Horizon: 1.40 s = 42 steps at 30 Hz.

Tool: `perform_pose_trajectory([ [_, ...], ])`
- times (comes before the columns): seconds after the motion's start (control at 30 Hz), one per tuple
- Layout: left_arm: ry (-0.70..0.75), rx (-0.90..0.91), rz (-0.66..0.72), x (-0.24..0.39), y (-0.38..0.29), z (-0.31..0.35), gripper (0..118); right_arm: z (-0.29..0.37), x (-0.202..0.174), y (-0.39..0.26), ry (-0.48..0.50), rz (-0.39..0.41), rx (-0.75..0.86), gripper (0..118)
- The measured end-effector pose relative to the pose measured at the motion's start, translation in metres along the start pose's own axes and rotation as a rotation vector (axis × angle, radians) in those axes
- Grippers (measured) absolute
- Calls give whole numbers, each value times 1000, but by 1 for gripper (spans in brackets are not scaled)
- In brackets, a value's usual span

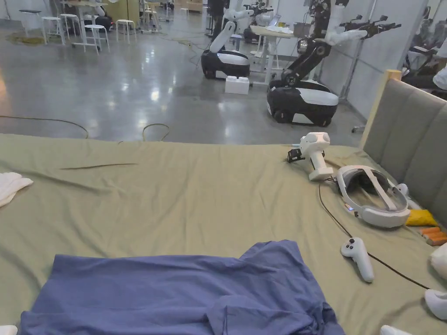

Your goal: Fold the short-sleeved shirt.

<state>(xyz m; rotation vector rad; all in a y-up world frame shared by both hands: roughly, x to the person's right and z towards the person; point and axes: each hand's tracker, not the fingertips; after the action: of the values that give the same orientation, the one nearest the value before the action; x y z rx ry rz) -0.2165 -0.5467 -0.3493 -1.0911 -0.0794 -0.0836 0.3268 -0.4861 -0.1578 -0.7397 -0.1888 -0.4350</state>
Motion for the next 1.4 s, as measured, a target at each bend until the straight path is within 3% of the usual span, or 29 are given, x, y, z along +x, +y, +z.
perform_pose_trajectory([
  [0.17,32,6,-52,5,-7,-1,9,-93,19,-7,-260,55,-224,69],
  [0.2,38,15,-55,7,-8,-1,9,-104,24,-15,-240,56,-282,69],
  [0.23,44,23,-56,8,-10,0,9,-95,21,-17,-210,94,-179,66],
  [0.27,45,24,-54,10,-14,0,9,-86,14,-16,-242,118,-154,61],
  [0.3,51,31,-60,11,-16,0,9,-82,8,-18,-253,113,-170,37],
  [0.33,56,37,-62,12,-15,-2,9,-80,5,-18,-244,124,-161,20],
  [0.37,55,41,-60,11,-16,-2,9,-80,1,-15,-246,138,-146,12],
  [0.4,46,36,-59,8,-15,1,8,-81,1,-12,-270,141,-146,10],
  [0.53,-112,58,79,-22,-12,28,7,-61,8,-5,-195,11,-119,8],
  [0.67,-217,107,214,-55,-29,69,7,-27,-2,-4,-232,68,-107,8],
  [0.77,-171,112,121,-54,-55,96,7,2,-2,-16,-213,70,-91,8],
  [1.0,-203,66,120,-57,-131,117,7,59,16,-62,-194,80,-127,8],
  [1.07,-231,116,70,-54,-143,116,11,62,19,-72,-187,83,-149,8],
  [1.1,-217,106,62,-54,-147,115,37,55,24,-75,-179,80,-181,21],
  [1.13,-195,87,44,-54,-147,112,68,53,24,-77,-194,90,-201,44],
  [1.17,-183,69,36,-55,-148,112,86,53,25,-79,-240,116,-200,70],
  [1.2,-184,89,39,-56,-150,118,90,55,25,-80,-246,130,-182,75],
  [1.27,-199,212,71,-59,-147,146,90,69,25,-74,-211,128,-132,73],
  [1.33,-201,331,89,-59,-142,180,90,85,22,-62,-129,108,-57,73],
  [1.4,-183,457,85,-51,-135,224,90,109,8,-48,-58,160,32,73],
])
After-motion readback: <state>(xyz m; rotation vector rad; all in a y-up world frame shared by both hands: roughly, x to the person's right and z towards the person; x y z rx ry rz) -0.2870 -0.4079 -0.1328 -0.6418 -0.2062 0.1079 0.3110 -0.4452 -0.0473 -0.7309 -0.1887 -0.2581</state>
